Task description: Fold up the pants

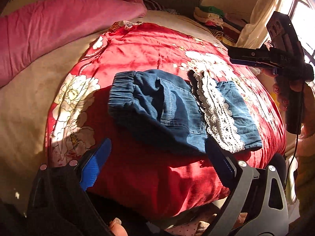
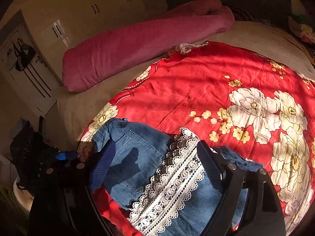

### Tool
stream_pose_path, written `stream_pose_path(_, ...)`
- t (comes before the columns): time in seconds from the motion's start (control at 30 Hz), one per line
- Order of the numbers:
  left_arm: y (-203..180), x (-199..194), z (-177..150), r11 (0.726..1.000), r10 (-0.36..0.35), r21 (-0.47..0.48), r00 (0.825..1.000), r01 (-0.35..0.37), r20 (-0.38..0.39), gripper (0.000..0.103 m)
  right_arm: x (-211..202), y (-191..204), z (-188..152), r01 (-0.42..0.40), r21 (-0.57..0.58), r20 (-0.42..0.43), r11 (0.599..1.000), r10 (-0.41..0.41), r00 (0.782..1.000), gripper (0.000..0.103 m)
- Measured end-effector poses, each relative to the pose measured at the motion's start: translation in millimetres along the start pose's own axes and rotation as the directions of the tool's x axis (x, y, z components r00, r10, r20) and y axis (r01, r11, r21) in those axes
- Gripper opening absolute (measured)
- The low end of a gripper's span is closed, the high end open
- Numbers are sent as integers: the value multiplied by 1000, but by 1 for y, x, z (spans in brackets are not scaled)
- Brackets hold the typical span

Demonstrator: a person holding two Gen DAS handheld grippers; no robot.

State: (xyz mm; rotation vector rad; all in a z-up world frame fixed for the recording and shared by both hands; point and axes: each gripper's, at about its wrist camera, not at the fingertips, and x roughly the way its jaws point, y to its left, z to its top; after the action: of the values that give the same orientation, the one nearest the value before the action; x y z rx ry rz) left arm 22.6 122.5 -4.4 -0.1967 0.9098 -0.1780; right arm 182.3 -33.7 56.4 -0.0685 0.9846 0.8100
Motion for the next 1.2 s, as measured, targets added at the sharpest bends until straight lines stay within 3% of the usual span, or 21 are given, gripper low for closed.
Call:
stream_pose_path(0.23,29,7,-6,997,12,-82,1000,-13,-7,93,56,32,25,-61,-48,-89,997,57,994,85)
stream_pose_path(0.37,35,18,-6,990,-46,-132,999,43,-15,93,95,46,37,-88,-75,-163,993,75,984,85)
stream_pose_path(0.5,33,32,-5,984,-101,-152,994,95,-33,93,133,61,45,-128,-111,-246,985,98,964,85)
stream_pose_path(0.7,31,50,-6,980,-126,-163,990,115,-56,93,186,74,42,-160,-148,-376,976,94,922,84)
stream_pose_path(0.77,34,56,-5,976,-139,-178,989,126,-57,93,199,74,38,-159,-146,-405,976,88,910,61)
stream_pose_path(0.83,36,60,-5,969,-158,-199,986,145,-51,93,197,71,37,-161,-143,-394,977,93,914,46)
stream_pose_path(0.93,41,64,-2,955,-191,-232,981,182,-18,93,176,60,40,-211,-82,-340,974,171,925,34)
stream_pose_path(1.07,45,67,7,921,-263,-293,965,257,20,93,135,46,45,-288,-32,-246,957,272,930,31)
stream_pose_path(1.13,43,67,13,901,-316,-304,948,311,35,79,114,40,47,-309,-32,-207,951,296,933,31)
stream_pose_path(1.2,36,68,20,893,-347,-295,937,341,34,56,93,34,46,-317,-38,-170,948,307,936,31)
